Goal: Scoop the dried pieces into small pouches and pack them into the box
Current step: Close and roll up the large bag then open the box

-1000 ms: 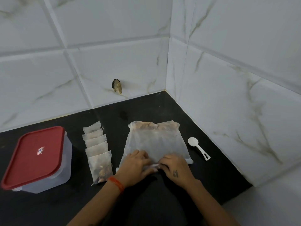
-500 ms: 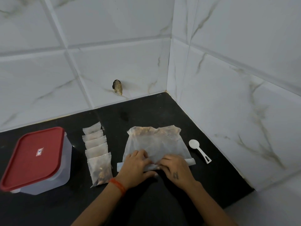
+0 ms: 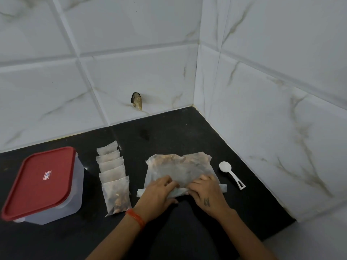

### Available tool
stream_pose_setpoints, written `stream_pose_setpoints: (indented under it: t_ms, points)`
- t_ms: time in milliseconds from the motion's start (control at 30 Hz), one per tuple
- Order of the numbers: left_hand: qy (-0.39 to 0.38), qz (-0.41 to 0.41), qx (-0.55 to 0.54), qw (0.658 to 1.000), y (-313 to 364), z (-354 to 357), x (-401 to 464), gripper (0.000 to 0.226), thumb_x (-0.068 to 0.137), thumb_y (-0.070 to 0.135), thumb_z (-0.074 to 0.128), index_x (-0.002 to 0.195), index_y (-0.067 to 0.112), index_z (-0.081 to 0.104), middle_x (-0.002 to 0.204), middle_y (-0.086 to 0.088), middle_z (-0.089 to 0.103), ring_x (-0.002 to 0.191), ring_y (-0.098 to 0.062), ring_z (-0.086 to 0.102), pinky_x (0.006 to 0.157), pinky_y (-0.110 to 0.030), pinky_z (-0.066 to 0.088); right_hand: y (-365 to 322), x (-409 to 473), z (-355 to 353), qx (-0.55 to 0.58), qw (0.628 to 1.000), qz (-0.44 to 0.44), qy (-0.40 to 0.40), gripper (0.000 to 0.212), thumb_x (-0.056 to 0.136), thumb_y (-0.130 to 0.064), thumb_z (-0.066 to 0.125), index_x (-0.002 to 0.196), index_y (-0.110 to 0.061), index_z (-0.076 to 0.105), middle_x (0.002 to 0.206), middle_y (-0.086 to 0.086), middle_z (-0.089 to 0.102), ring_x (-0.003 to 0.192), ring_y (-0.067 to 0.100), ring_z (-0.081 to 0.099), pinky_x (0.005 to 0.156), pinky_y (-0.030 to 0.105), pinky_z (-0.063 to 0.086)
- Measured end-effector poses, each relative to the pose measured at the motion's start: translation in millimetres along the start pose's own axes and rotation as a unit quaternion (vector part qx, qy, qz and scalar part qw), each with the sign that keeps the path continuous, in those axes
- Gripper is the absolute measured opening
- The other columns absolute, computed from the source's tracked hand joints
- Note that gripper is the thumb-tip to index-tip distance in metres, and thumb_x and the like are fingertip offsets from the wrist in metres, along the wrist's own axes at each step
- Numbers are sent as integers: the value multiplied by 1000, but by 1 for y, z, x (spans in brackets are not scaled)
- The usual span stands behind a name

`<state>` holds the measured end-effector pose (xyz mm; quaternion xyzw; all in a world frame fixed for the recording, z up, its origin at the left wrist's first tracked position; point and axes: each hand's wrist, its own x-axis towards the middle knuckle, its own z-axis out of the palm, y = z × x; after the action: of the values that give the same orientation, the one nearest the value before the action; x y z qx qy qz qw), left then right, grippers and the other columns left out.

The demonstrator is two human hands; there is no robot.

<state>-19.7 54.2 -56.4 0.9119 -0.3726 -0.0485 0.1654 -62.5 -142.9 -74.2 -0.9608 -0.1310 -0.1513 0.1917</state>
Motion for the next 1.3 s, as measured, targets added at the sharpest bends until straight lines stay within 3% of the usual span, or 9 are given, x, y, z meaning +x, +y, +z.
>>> stream_pose_setpoints:
  t_ms: [100,267,433,533,633,833,1000,1100,1300]
  points:
    - [-1,-9,25,1000,-3,-1,-1,47,84,49,28,111,26,60,105,4,62,99,-15,53,89,-31,42,-5,-3,-1,4,1000,10,10,19,86,-38,46,99,-34,59,70,-13,63,69,8,55,72,27,43]
    - [-13,-38,17,999,-1,-11,5,26,98,35,39,122,30,50,110,2,58,102,-11,50,89,-24,35,-7,-6,4,-22,1000,-3,-5,33,78,-58,51,101,-37,60,99,-15,60,88,3,55,78,26,43]
    - [-32,4,123,992,1,-10,5,56,79,65,26,116,36,56,120,9,51,111,-11,45,90,-31,34,-3,-5,8,-36,998,-30,51,23,83,-40,48,77,-32,69,76,-17,64,74,5,55,76,24,42]
    - [25,10,114,993,0,-8,3,37,82,47,38,106,34,63,101,8,64,91,-11,61,76,-31,46,-3,-6,8,-38,995,-31,92,24,85,-35,48,93,-29,69,75,-17,65,77,7,50,78,26,36]
    - [16,-17,24,999,-3,-8,3,46,86,43,26,117,28,58,101,5,68,95,-12,63,88,-34,44,-1,-7,7,-31,996,-32,83,33,87,-43,51,115,-29,62,86,-14,68,88,8,54,84,27,38]
    - [13,-12,107,994,-4,-10,7,46,90,51,25,110,33,62,115,10,60,110,-13,49,88,-31,34,7,-7,9,-39,995,-48,72,24,84,-28,51,96,-30,71,84,-13,67,78,9,59,74,27,47]
    - [56,9,148,987,-4,-6,5,31,77,49,40,86,36,68,87,12,65,76,-8,59,63,-28,50,2,-8,7,-64,990,-43,122,24,82,-29,49,91,-24,70,75,-11,64,80,6,44,73,25,41]
    - [84,19,125,988,-5,-5,7,21,71,34,68,92,32,64,75,14,67,66,-7,61,58,-26,48,3,-8,11,-66,987,-52,135,23,82,-38,55,93,-24,68,96,-6,67,95,12,51,86,30,36]
    - [54,14,119,991,-5,-9,10,24,90,36,45,104,30,63,100,9,66,95,-14,57,82,-33,41,12,4,10,-23,990,-56,124,20,86,-23,52,84,-23,73,83,-8,70,86,11,62,101,36,36]
